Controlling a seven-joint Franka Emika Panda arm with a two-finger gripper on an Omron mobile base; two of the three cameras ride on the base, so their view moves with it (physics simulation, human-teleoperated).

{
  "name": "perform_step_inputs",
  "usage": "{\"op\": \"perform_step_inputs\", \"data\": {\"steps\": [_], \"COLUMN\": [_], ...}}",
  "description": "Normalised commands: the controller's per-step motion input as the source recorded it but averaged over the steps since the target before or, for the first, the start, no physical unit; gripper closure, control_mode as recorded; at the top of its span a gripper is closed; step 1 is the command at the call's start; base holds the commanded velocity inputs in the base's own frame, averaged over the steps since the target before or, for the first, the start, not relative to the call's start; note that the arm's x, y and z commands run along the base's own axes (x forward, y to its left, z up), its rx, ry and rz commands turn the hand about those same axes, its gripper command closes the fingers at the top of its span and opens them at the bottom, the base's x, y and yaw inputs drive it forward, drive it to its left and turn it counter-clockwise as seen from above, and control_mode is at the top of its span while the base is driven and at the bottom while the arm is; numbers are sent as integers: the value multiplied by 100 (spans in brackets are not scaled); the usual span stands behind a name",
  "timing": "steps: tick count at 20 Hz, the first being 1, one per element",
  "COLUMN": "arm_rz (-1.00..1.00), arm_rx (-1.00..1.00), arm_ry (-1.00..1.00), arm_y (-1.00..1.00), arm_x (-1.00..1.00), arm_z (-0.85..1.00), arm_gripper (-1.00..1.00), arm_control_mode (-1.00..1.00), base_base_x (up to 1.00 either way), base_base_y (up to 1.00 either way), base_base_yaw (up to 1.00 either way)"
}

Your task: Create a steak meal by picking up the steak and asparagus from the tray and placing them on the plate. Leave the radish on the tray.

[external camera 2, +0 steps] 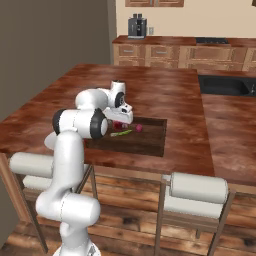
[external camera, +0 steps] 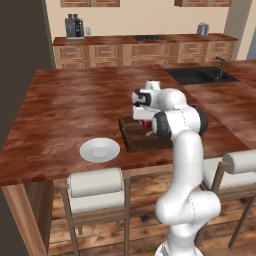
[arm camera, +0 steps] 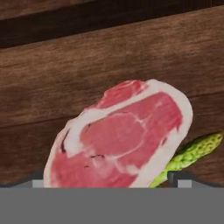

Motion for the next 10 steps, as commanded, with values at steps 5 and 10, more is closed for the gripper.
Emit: {"op": "perform_step_inputs", "data": {"steps": [5,10], "arm_rz": [-1,-3], "arm_rx": [0,-1], "arm_ry": [0,0], "arm_y": [3,0], "arm_x": [44,14], "arm_z": [-19,-43], "arm_gripper": [-100,100], "arm_control_mode": [-100,-100], "base_base_x": [0,0], "base_base_y": [0,0], "base_base_yaw": [0,0]}}
